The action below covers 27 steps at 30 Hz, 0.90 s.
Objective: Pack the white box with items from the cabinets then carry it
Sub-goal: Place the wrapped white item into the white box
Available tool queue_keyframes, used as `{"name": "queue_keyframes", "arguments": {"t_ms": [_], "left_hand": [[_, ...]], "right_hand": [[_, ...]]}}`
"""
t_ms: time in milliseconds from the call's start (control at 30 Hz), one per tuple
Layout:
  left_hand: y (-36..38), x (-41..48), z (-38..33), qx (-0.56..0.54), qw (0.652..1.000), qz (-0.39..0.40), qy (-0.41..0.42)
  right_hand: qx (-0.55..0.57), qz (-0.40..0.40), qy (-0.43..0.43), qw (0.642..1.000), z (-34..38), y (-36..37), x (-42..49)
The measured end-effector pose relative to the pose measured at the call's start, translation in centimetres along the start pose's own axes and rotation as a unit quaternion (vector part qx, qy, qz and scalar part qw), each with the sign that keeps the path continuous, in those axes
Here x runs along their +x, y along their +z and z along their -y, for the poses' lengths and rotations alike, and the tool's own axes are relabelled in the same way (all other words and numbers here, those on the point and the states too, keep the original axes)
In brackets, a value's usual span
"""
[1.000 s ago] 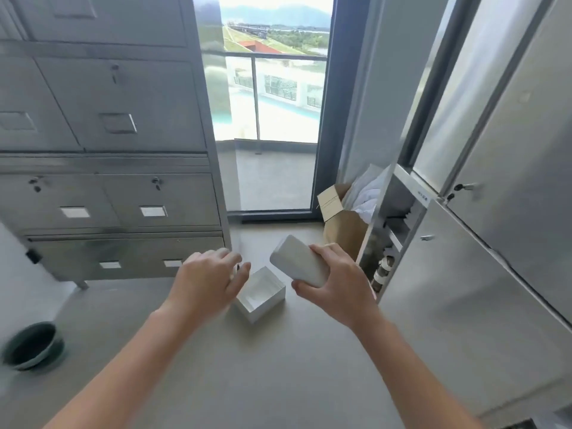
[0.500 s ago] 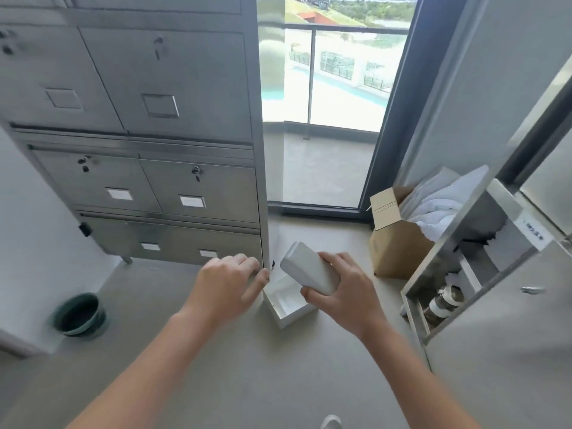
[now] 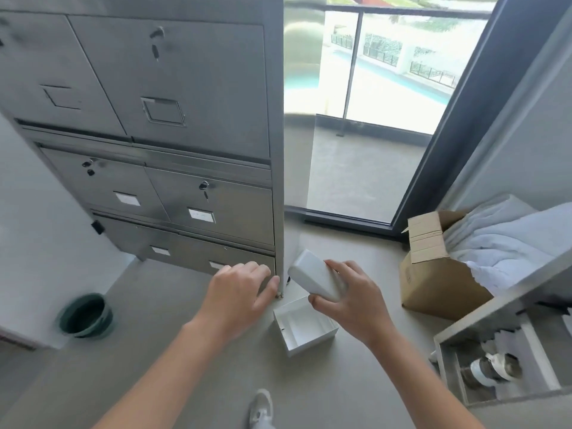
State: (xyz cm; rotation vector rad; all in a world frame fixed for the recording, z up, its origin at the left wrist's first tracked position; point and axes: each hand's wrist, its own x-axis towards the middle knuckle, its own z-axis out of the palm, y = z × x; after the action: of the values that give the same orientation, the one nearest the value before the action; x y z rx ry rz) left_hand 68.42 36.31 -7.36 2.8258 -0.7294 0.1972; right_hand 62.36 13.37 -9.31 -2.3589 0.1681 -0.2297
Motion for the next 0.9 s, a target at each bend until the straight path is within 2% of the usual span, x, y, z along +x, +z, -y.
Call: {"name": "queue_keyframes", "arguments": {"t_ms": [433,667,900], "left_hand": [[8.2,15.1,8.4,-0.027,0.995,0.088,0.044],[11.2,17.5,10.4,-0.032,0.992,0.119,0.019],[14.2,16.6,9.6,-0.024,0.987,0.159,-0.012]], "right_hand": [[-0.038,0.014,0.093,0.995,-3.8,6.2,14.3],[-0.027,0.055,0.131,0.989,-6.8,8.4,17.3],[-0.012,0.098,0.146,0.984,-10.0,10.2,17.6]]}}
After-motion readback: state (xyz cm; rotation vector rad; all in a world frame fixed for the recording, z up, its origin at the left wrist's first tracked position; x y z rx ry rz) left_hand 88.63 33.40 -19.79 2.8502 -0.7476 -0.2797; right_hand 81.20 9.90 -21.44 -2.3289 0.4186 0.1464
